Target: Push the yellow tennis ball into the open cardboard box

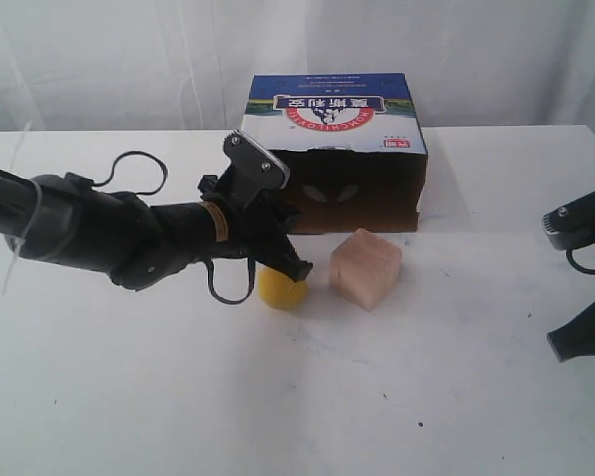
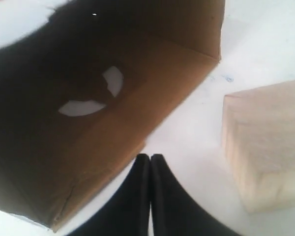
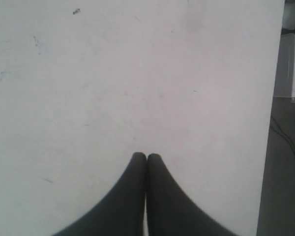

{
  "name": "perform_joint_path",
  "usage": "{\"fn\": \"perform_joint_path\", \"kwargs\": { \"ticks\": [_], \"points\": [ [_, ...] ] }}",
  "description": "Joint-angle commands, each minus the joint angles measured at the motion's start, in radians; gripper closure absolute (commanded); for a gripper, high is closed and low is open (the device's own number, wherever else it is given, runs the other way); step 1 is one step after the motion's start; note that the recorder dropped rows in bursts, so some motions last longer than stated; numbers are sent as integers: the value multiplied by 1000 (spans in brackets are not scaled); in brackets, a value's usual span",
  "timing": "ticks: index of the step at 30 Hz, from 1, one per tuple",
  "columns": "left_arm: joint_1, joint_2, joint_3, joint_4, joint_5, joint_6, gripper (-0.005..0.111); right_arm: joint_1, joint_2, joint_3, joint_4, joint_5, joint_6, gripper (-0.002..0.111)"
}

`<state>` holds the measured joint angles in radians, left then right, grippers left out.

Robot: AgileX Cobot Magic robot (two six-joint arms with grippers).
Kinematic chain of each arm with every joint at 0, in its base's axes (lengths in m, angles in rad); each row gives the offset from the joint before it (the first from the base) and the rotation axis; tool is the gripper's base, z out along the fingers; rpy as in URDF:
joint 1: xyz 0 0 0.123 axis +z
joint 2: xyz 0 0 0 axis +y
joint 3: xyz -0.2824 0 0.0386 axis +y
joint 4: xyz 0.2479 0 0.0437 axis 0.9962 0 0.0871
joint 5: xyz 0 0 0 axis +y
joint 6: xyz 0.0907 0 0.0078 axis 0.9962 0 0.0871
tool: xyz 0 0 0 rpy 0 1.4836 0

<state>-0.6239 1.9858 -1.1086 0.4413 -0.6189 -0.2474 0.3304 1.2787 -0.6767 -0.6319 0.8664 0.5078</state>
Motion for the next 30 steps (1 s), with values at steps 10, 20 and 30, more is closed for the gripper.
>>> {"fn": "perform_joint_path", "kwargs": {
  "ticks": [10,20,30],
  "points": [
    [5,-129,233,255,-41,-325,107,-5,-6,4,15,-97,-7,108],
    [5,-64,270,236,-69,-205,107,-5,-6,4,15,-97,-7,108],
    [8,4,214,-106,-65,178,107,-5,-6,4,30,-82,-7,108]
  ]
}}
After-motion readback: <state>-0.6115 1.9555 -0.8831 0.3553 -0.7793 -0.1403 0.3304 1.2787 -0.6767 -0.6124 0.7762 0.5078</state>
